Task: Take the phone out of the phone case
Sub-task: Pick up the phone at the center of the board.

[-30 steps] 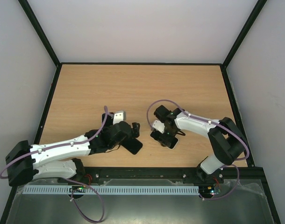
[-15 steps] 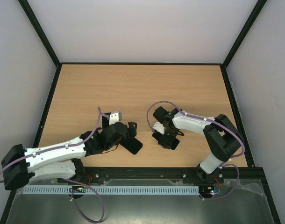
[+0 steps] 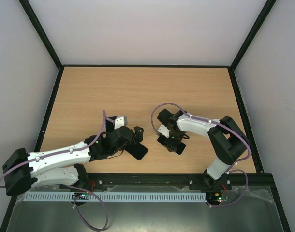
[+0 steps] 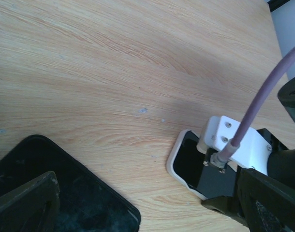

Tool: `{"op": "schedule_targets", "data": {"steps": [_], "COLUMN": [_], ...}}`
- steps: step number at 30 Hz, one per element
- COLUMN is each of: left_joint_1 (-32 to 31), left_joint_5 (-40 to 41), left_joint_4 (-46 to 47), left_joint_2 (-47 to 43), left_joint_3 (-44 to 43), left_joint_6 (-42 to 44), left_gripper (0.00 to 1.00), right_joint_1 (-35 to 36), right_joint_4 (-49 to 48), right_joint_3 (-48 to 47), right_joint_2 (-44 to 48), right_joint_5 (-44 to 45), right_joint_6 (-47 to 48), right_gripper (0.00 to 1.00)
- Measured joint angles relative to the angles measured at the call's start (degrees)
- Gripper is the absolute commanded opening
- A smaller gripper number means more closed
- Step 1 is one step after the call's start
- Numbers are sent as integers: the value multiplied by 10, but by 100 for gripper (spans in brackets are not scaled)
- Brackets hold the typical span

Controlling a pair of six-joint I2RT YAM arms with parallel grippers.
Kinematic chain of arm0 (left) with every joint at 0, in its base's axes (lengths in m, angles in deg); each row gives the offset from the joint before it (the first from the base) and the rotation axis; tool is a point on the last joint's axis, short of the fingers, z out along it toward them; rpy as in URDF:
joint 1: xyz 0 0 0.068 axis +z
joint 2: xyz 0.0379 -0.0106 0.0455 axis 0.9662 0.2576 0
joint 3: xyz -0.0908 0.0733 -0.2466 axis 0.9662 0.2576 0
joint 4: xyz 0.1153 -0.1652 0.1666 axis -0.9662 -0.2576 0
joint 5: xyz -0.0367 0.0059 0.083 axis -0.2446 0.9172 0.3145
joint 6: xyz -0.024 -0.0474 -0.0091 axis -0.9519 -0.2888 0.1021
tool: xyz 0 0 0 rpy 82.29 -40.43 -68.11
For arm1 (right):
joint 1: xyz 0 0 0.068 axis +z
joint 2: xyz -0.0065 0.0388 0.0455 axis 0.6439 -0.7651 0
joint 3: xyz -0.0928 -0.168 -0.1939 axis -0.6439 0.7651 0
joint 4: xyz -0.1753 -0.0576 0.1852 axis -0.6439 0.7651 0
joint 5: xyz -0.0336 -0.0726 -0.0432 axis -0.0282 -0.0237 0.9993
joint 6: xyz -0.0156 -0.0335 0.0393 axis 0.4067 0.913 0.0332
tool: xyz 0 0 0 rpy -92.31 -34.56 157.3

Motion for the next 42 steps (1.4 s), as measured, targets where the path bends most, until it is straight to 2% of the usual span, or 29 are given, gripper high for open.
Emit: {"op": "schedule_targets", "data": {"steps": [6,10,15,19,24,30,39,42], "left_joint_1": [0,13,24,28,29,29,29,29], "left_joint_5": [0,5,5,-5,-28,-64,-106,-112], "left_joint_4": [0,-3,45,109,148,150,197,224], "left_joint_2": [0,-9,-53,-64,1,138,167,162], "left_joint_3": [-3,-5,1,7,-18,-106,-105,-89], "left_joint_6": [-18,-36,-30,9,60,89,93,90], "left_gripper": [100,98,89,81,78,70,64,58], "right_joint_1": [-2,-3,-3,-3,-3,-6,-20,-26], "right_joint_4": [1,-6,-49,-97,-142,-169,-195,-199], "right_joint_3": [-23,-49,-49,-7,77,97,97,97], "right_joint_2": [13,70,160,217,283,323,323,324], "right_joint_5": [-17,-52,-96,-119,-147,-163,-165,-163], "right_joint_6": [-4,-19,-49,-66,-81,-90,-110,-118], "right_gripper": [43,42,32,33,33,34,34,34]}}
